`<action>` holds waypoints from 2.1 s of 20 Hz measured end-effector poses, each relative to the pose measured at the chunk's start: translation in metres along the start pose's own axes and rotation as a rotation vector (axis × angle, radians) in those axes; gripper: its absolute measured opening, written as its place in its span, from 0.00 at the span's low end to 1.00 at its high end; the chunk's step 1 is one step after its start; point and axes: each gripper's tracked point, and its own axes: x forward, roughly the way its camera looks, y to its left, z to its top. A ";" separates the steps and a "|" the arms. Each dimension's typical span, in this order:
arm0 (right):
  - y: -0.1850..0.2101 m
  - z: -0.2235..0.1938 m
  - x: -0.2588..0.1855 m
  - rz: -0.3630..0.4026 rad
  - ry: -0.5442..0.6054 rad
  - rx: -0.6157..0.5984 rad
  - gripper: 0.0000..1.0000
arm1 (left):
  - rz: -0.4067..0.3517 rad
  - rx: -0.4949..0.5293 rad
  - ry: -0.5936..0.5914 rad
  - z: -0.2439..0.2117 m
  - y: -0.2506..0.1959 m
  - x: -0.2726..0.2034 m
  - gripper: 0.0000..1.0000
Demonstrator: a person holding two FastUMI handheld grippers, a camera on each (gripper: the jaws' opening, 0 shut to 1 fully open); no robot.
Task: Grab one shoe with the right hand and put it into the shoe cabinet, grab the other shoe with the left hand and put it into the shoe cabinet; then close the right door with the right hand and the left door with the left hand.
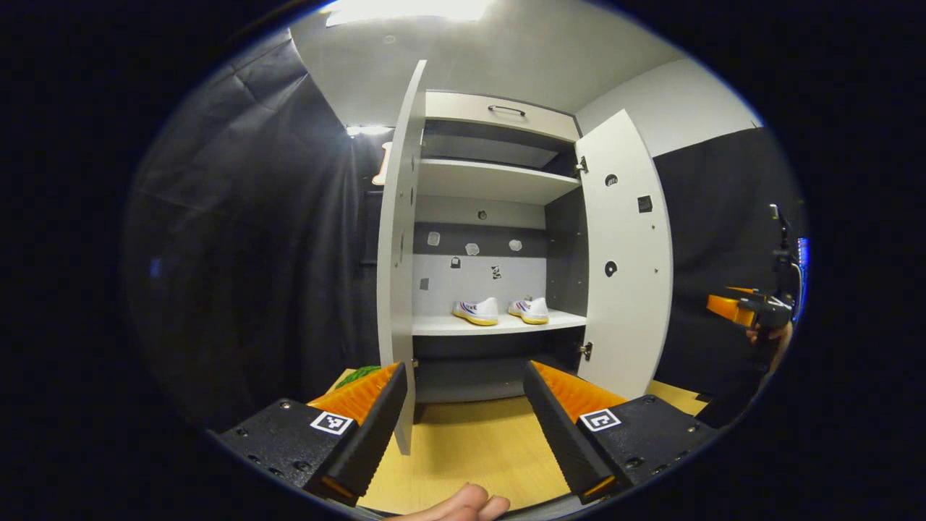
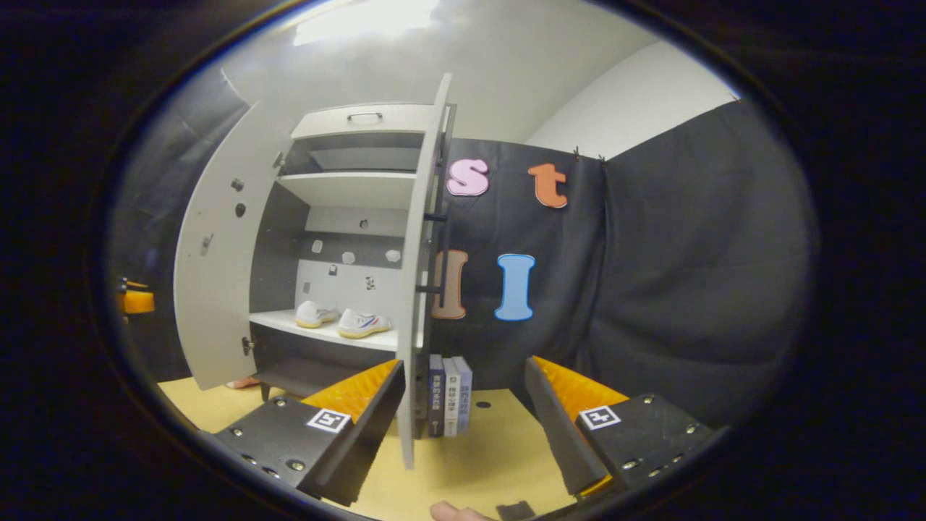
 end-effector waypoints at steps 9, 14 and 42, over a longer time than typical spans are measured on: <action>-0.084 0.017 0.109 0.037 0.068 0.015 0.99 | 0.028 0.002 -0.007 -0.006 0.042 -0.019 0.96; -0.082 0.017 0.151 0.080 0.116 0.131 0.98 | 0.064 0.022 -0.030 -0.003 0.063 -0.031 0.96; 0.088 0.036 0.166 0.167 0.060 0.088 0.91 | 0.038 -0.100 0.020 -0.045 0.069 -0.026 0.94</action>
